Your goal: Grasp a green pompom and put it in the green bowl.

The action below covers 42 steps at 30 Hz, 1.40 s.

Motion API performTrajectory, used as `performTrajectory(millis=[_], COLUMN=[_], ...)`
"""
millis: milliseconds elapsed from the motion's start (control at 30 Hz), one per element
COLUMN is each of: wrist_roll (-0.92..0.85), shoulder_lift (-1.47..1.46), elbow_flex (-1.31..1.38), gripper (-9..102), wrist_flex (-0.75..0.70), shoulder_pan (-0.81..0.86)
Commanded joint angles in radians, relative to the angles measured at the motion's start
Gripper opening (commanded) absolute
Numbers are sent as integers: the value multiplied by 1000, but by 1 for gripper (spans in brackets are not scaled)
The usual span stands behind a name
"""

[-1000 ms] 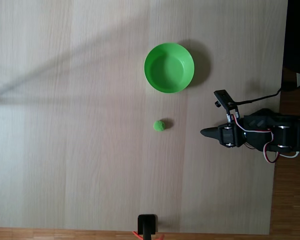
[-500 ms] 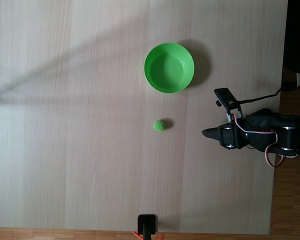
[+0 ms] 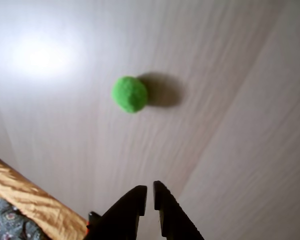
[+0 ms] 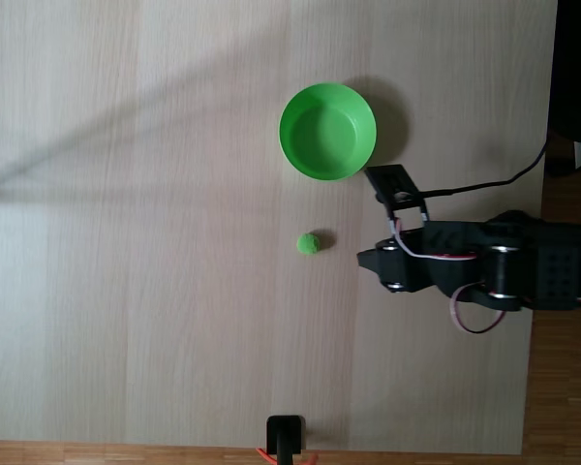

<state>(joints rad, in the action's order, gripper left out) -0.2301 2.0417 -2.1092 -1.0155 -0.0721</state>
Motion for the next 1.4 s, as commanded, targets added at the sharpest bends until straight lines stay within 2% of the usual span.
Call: performTrajectory(millis=[0,367,700,900,1367], wrist_roll=[-5,-3,-6,-6,-8], shoulder_lift=[-86,-390,-451,-454,-601], elbow_flex=[130,397,405,405,408], gripper=[0,0,18,24,25], wrist_flex=[2,-3,-2,-2,14], shoulder_pan=[5,5,5,6,117])
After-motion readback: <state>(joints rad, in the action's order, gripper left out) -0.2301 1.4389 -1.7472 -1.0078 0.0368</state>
